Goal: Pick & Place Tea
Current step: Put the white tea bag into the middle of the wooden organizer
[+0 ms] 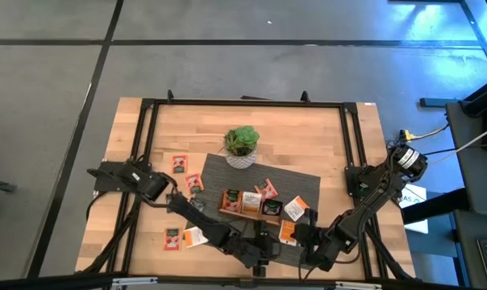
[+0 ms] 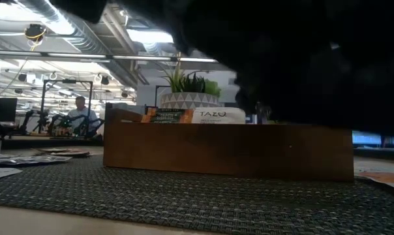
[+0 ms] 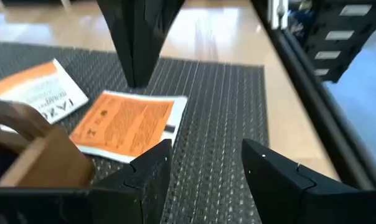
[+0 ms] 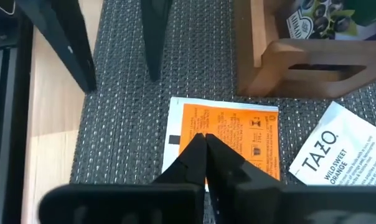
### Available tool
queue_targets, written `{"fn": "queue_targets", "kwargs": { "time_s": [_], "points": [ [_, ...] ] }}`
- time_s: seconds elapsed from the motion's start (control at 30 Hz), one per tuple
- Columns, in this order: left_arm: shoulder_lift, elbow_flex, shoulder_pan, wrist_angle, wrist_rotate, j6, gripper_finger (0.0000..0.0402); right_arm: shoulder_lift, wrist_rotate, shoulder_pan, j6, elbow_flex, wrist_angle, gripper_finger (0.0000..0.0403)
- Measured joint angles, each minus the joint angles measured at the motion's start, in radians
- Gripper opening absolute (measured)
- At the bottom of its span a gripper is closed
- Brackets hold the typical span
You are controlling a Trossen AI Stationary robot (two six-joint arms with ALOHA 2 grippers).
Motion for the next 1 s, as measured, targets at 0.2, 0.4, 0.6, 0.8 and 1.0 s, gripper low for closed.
{"fn": "queue_targets", "kwargs": {
  "time_s": [0.2, 0.4, 0.6, 0.8, 1.0],
  "points": [
    [0.041, 0.033, 0.012, -0.001, 0.046, -0.001, 0.0190, 0.012, 0.000, 0.000, 0.021, 0.001, 0.019, 0.0042],
    [0.041, 0.033, 0.029, -0.025, 0.035, -0.001, 0.0190, 0.033, -0.034, 0.002, -0.022, 0.001, 0.008, 0.0112],
    [0.047, 0.034, 0.064, -0.016, 0.086, -0.002, 0.0191, 0.034, -0.035, -0.017, 0.105, -0.001, -0.157, 0.0175],
    [0.075, 0.035, 0.075, 0.007, 0.112, -0.024, 0.0189, 0.041, -0.075, -0.028, 0.088, -0.044, -0.074, 0.0194],
    [0.084, 0.037, 0.078, 0.008, 0.110, -0.049, 0.0191, 0.037, -0.101, -0.032, 0.116, -0.090, -0.003, 0.0189]
  ]
}}
